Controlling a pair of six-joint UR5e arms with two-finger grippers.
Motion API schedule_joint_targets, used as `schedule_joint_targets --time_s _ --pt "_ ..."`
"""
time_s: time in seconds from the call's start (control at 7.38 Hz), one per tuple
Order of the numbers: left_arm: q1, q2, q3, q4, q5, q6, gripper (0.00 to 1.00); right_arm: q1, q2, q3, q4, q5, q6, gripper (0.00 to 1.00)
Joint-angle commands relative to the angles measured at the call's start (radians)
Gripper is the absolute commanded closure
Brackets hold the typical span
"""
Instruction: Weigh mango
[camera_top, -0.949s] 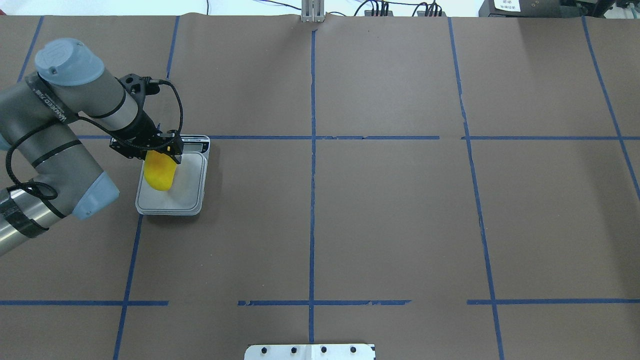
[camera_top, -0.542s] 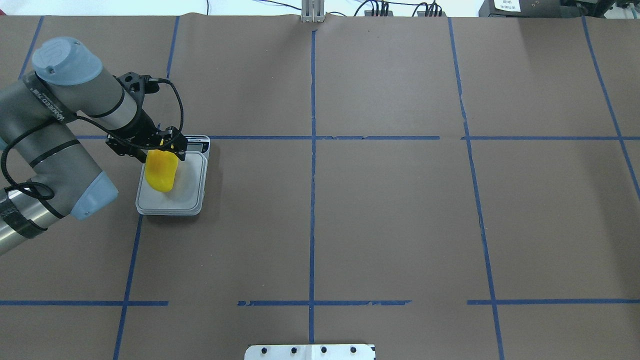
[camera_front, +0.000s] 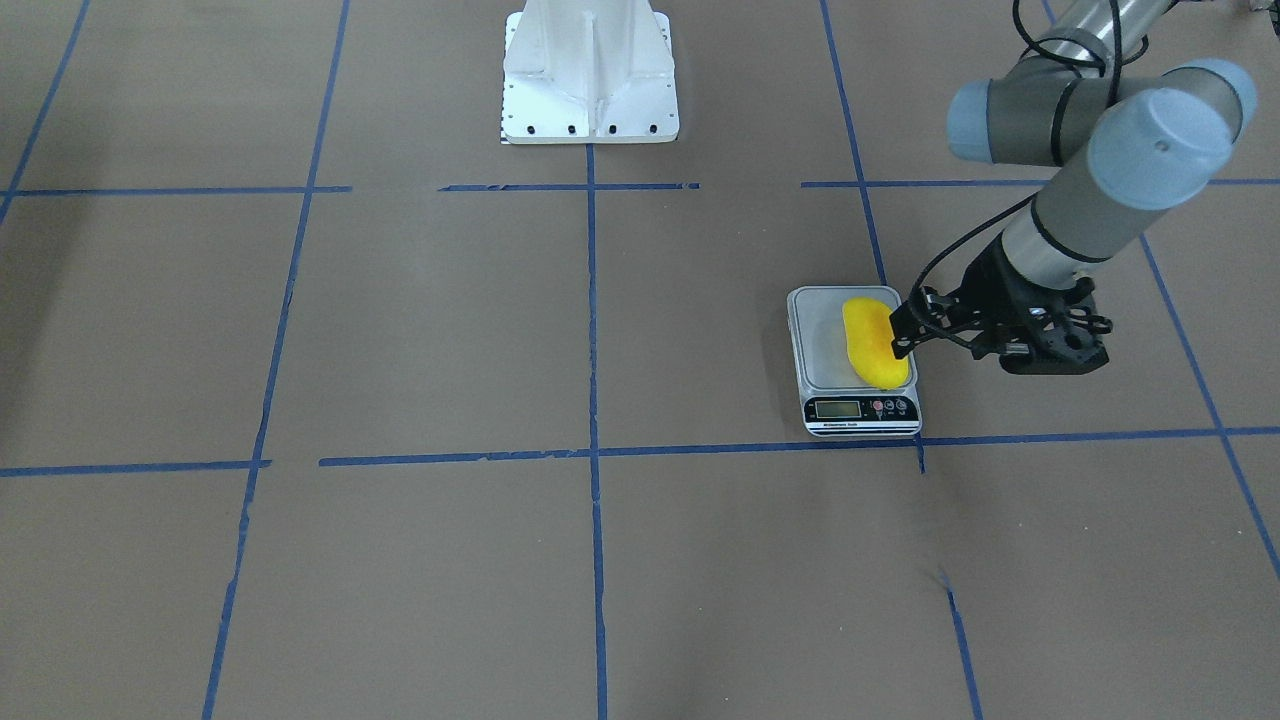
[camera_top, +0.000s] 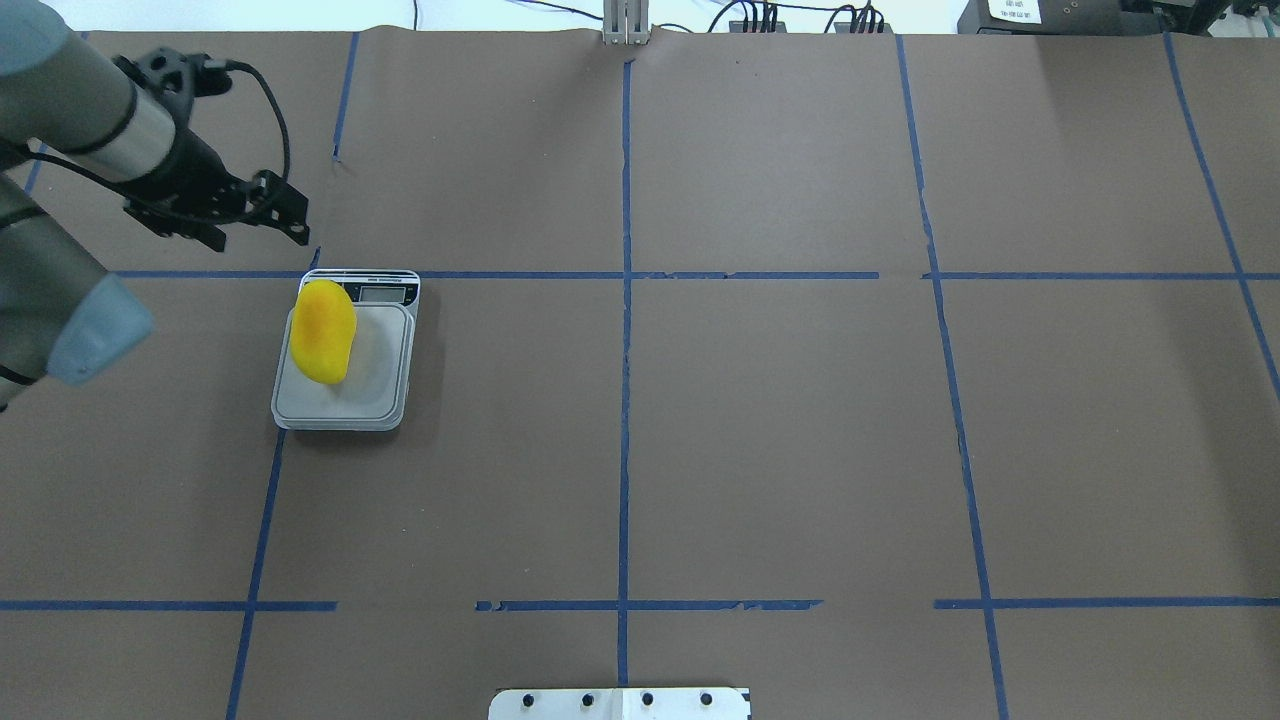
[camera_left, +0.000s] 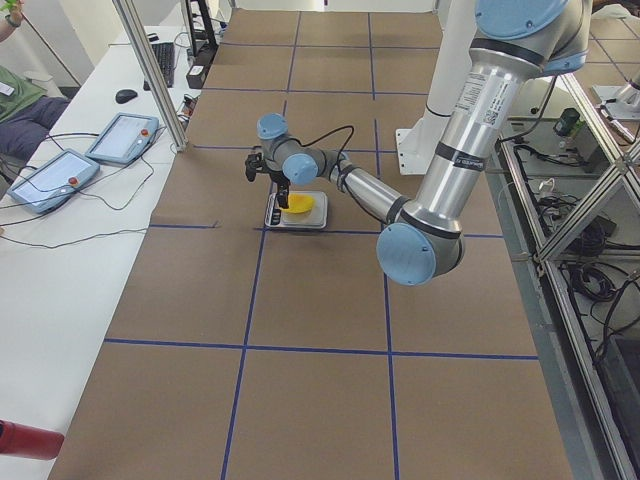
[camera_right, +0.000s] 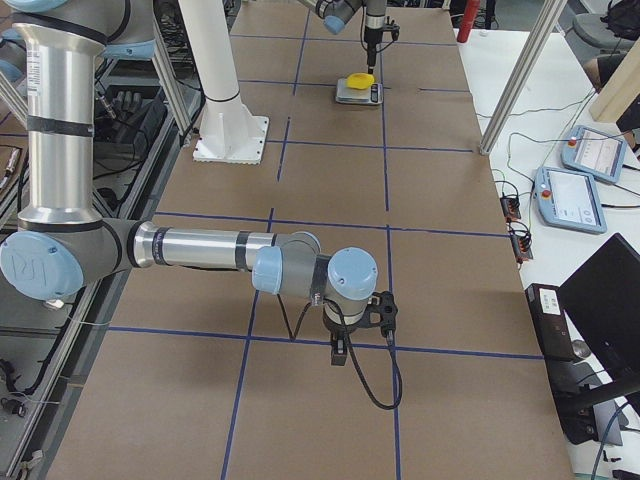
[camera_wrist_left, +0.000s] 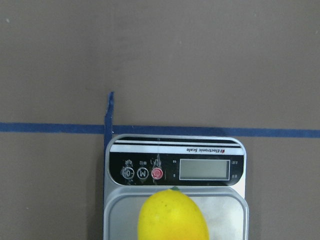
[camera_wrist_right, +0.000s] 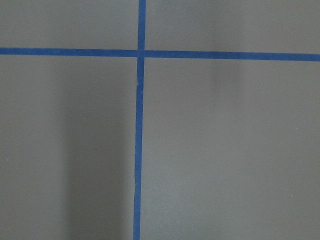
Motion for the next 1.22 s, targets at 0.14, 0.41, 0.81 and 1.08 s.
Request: schedule_joint_targets --time_s 0.14,0.41,0.81,1.08 --pt "-0.268 0.049 -0.007 0.204 0.001 0.523 0.0 0.0 0.0 0.0 0.0 0.0 0.0 0.0" --pt "-0.457 0.135 0.142 0.193 -0.014 0.859 0.0 0.0 0.0 0.0 0.0 0.0 0.0 0.0" --pt "-0.511 0.216 0.217 0.191 -0.06 0.96 0.0 0.0 0.0 0.0 0.001 0.0 0.0 0.0" --pt "-0.511 0.233 0.249 0.179 -0.063 0.96 0.0 0.0 0.0 0.0 0.001 0.0 0.0 0.0"
